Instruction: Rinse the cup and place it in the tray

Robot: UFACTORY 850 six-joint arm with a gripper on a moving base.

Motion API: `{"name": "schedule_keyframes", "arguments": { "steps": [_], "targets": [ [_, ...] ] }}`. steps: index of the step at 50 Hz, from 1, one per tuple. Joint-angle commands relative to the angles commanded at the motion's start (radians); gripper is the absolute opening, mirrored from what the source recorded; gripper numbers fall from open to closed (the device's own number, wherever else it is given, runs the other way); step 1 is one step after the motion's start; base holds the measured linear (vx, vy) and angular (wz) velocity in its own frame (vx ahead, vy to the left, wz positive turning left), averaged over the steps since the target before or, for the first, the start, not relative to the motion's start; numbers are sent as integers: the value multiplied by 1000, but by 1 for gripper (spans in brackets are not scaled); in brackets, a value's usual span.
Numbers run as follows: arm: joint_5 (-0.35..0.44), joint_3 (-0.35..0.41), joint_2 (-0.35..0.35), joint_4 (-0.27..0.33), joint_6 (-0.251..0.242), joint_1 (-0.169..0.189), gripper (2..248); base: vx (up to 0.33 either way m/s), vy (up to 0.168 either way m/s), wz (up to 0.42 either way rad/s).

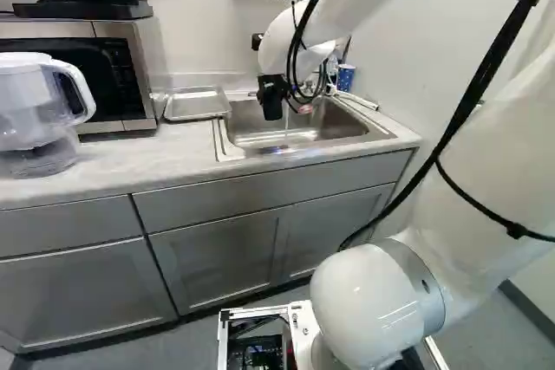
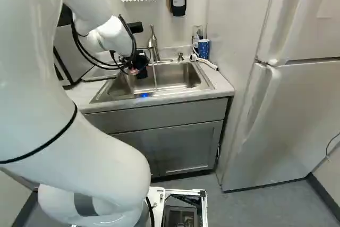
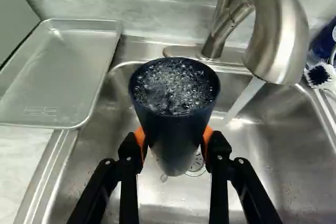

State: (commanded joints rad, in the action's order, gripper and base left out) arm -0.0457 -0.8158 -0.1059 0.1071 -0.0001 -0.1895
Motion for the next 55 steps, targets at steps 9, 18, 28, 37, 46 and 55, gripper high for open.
{"name": "schedule_keyframes", "arguments": {
  "steps": [9, 18, 28, 37, 46, 55],
  "targets": [
    [0, -5, -17, 0, 0, -31, 121, 0, 0, 0],
    [0, -12, -32, 0, 0, -51, 121, 0, 0, 0],
    [0, -17, -51, 0, 0, -51, 121, 0, 0, 0],
    [0, -24, -65, 0, 0, -56, 121, 0, 0, 0],
    [2, -35, -75, 0, 0, -68, 121, 0, 0, 0],
    [14, -46, -85, 0, 0, -78, 121, 0, 0, 0]
  ]
}}
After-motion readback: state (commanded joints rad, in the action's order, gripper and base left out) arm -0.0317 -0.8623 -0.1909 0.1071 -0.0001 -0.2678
